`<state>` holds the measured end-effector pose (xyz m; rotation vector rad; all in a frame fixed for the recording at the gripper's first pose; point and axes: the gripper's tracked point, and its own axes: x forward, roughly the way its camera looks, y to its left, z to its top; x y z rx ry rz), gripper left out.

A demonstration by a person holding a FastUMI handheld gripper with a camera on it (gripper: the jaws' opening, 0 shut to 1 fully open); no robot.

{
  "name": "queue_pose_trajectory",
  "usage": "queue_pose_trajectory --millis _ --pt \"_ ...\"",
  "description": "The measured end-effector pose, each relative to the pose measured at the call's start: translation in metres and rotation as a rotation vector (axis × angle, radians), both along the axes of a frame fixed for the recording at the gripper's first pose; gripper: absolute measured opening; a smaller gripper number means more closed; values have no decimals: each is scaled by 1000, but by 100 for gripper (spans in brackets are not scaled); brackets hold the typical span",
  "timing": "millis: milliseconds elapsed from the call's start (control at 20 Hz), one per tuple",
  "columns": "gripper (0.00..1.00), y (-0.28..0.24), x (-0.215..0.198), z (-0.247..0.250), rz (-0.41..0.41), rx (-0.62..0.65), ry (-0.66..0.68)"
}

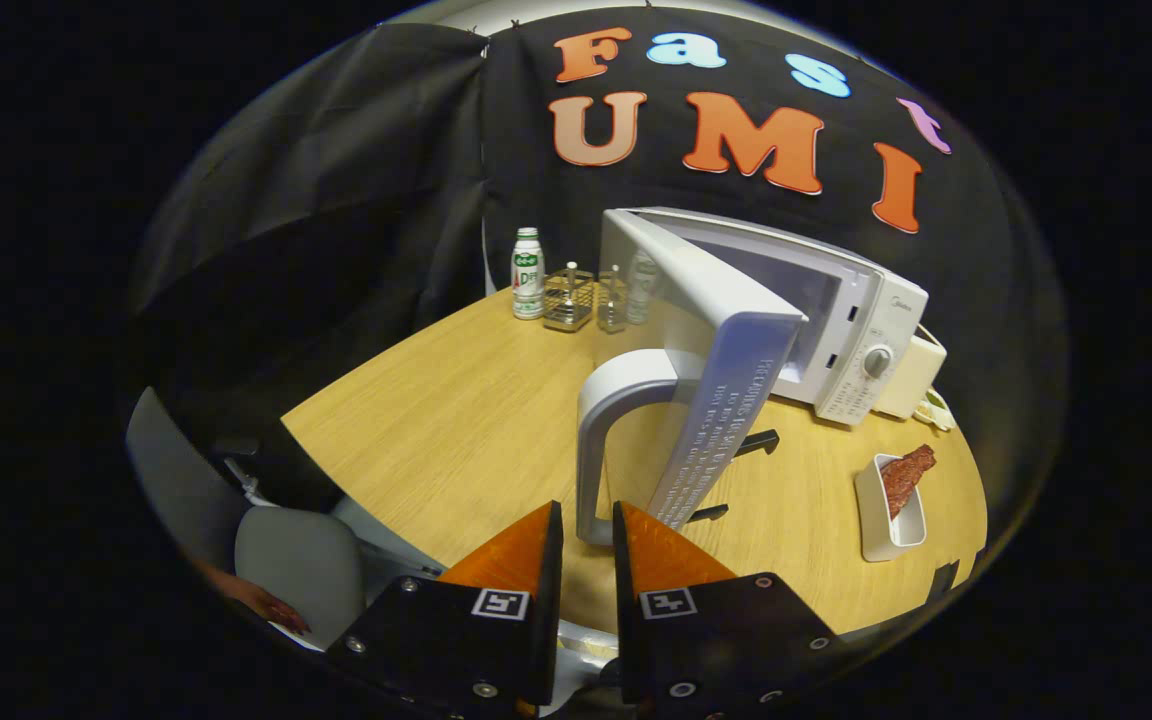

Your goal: Open the microwave, put the food inside, and close the microwave door.

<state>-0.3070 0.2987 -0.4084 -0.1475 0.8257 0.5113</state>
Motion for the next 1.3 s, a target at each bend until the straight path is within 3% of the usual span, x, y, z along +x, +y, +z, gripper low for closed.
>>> queue_pose_trajectory --millis 150,300,600,800,1050,1300 --pt "33 -2 -19 13 106 -36 32" --pt "37 -21 -19 28 110 -54 60" --pt "49 -95 31 26 -75 -42 113" --pt "61 -158 84 23 -148 -48 101" --pt "80 -236 130 4 -229 -5 183" --pt "86 -307 158 -23 -284 -6 246"
